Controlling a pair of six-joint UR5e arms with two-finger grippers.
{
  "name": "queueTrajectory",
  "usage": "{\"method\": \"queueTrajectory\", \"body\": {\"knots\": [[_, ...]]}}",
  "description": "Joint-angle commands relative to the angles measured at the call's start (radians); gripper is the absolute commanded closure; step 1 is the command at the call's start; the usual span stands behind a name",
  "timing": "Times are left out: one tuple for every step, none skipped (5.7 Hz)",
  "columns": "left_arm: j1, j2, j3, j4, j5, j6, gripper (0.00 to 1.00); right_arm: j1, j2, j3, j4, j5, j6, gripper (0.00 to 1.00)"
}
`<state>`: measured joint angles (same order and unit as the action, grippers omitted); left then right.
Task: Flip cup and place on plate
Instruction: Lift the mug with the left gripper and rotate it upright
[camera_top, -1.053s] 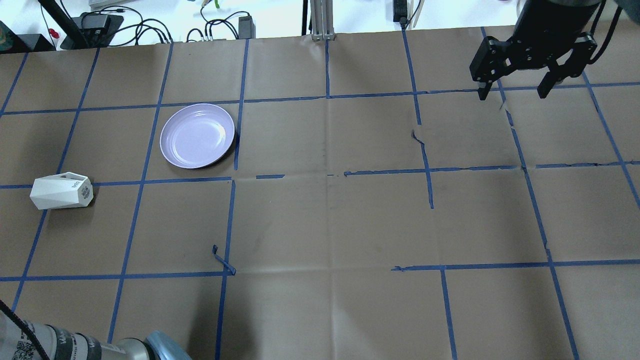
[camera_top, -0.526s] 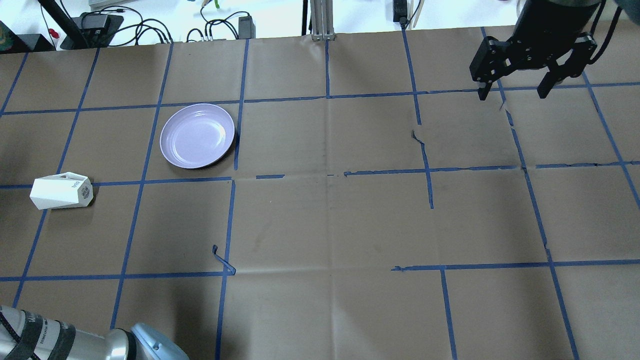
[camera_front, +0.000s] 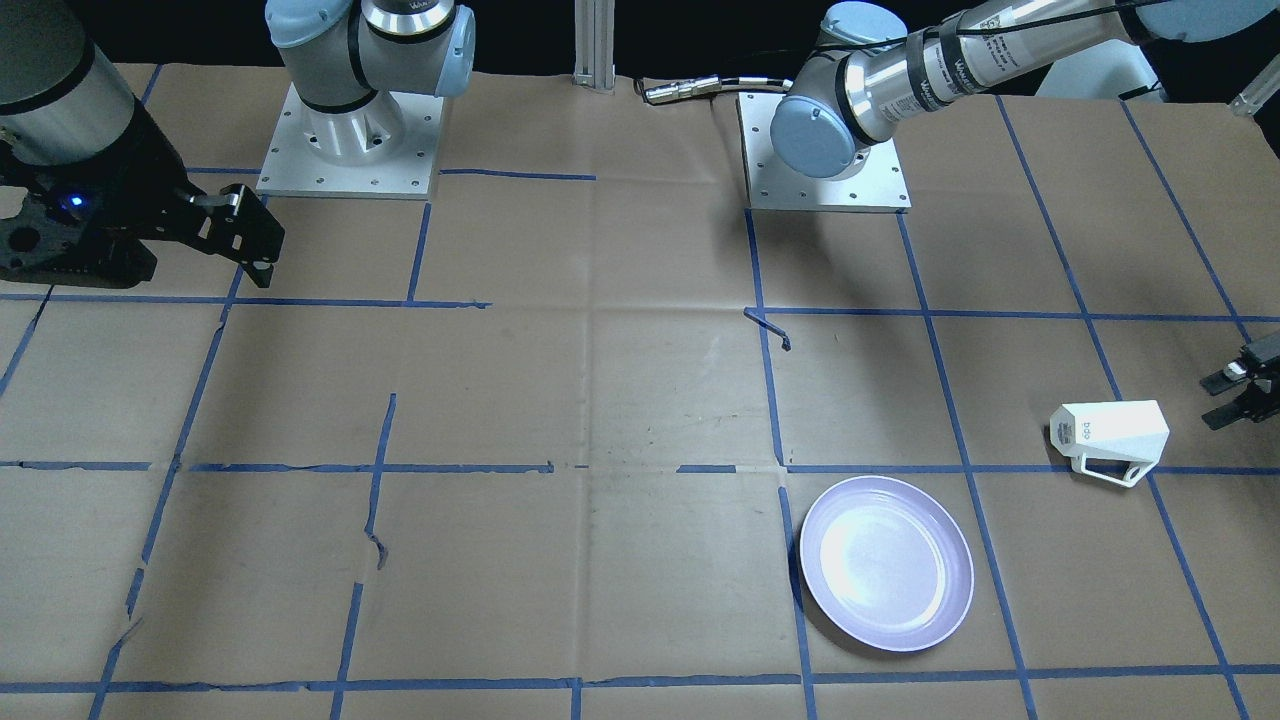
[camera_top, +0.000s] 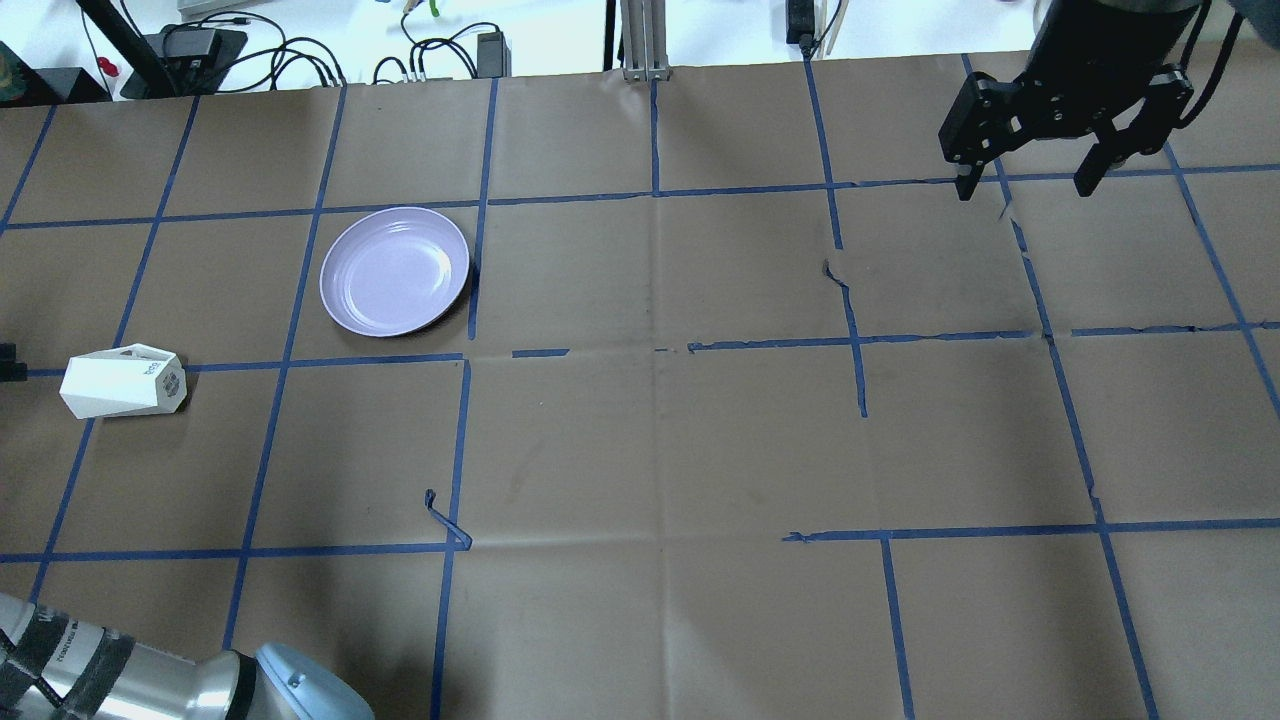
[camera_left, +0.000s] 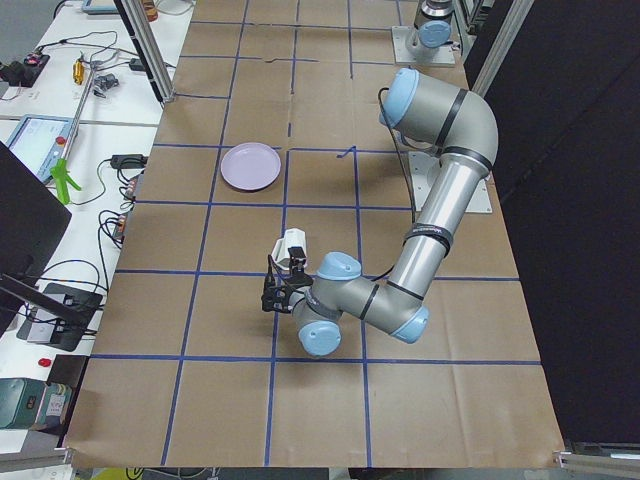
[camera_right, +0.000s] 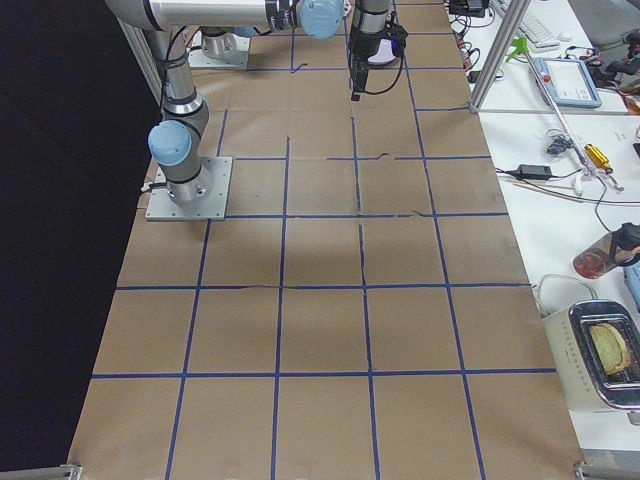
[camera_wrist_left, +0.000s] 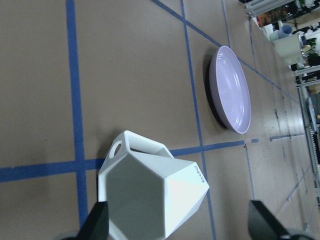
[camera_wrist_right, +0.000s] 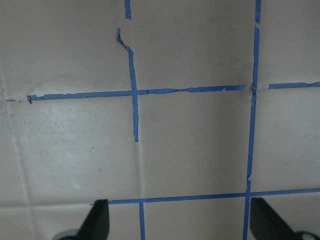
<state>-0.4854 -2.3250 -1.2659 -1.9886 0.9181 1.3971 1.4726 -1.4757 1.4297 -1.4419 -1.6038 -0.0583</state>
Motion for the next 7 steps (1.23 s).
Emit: {"method": "queueTrajectory", "body": {"knots": [[-0.001,-0.078,0.0,-0.149,-0.021,0.142,0.02,0.0,0.0,0.0,0.0,-0.001,0.0,0.0],[-0.002,-0.102,0.0,-0.174,-0.018,0.166,0.02,0.0,0.0,0.0,0.0,-0.001,0.0,0.0],[-0.01,-0.105,-0.001,-0.196,-0.018,0.168,0.01,0.0,0.0,0.0,0.0,-0.001,0.0,0.0],[-0.012,-0.1,0.0,-0.194,-0.018,0.168,0.01,0.0,0.0,0.0,0.0,-0.001,0.0,0.0],[-0.013,-0.097,0.0,-0.191,-0.051,0.165,0.04,0.0,0.0,0.0,0.0,0.001,0.0,0.0],[-0.013,-0.097,0.0,-0.193,-0.097,0.154,0.45,0.0,0.0,0.0,0.0,-0.001,0.0,0.0],[-0.013,-0.097,0.0,-0.194,-0.102,0.152,0.9,0.0,0.0,0.0,0.0,-0.001,0.0,0.0]]}}
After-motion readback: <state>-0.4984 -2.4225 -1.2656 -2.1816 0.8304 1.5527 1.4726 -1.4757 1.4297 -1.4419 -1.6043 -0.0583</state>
